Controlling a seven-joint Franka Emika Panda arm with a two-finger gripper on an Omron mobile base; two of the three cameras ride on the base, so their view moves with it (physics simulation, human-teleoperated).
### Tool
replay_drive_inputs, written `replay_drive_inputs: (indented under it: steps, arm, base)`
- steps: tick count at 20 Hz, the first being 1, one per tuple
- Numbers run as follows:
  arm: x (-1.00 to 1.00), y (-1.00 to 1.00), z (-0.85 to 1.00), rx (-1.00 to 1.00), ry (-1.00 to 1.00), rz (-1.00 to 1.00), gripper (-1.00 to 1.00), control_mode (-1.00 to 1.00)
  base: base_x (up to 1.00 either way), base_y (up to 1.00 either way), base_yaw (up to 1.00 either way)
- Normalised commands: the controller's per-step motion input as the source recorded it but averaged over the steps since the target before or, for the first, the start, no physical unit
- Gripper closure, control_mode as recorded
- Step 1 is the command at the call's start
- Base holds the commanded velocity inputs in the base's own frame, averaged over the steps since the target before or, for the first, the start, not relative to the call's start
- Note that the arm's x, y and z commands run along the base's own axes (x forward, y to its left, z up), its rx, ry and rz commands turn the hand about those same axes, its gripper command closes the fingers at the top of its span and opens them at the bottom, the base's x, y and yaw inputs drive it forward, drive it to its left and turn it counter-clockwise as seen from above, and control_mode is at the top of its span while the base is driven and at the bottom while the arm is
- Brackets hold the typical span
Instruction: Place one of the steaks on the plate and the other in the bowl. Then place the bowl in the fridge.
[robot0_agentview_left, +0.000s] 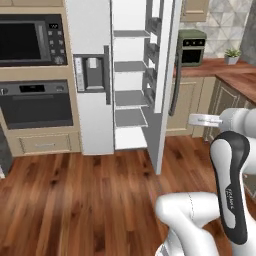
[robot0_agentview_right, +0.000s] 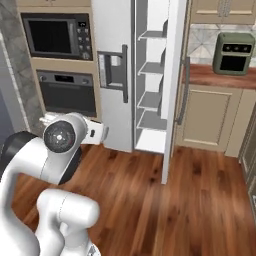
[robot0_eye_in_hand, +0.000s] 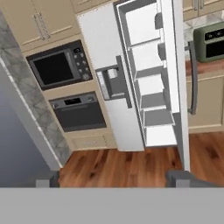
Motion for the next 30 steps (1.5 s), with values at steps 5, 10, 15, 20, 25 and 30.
replay_drive_inputs:
  steps: [5, 10, 15, 20, 25, 30]
  arm:
    - [0.0, 0.0, 0.0, 0.0, 0.0, 0.0, -1.0, 1.0]
    - [0.0, 0.0, 0.0, 0.0, 0.0, 0.0, -1.0, 1.0]
    - [0.0, 0.0, 0.0, 0.0, 0.0, 0.0, -1.0, 1.0]
    - [0.0, 0.0, 0.0, 0.0, 0.0, 0.0, -1.0, 1.0]
    - [0.0, 0.0, 0.0, 0.0, 0.0, 0.0, -1.0, 1.0]
    - [0.0, 0.0, 0.0, 0.0, 0.0, 0.0, -1.0, 1.0]
  base:
    - [-1.0, -0.14, 0.0]
    - [-1.0, -0.12, 0.0]
    - [-1.0, 0.0, 0.06]
    - [-1.0, -0.06, 0.51]
    - [-0.58, 0.0, 0.9]
    - [-0.01, 0.02, 1.0]
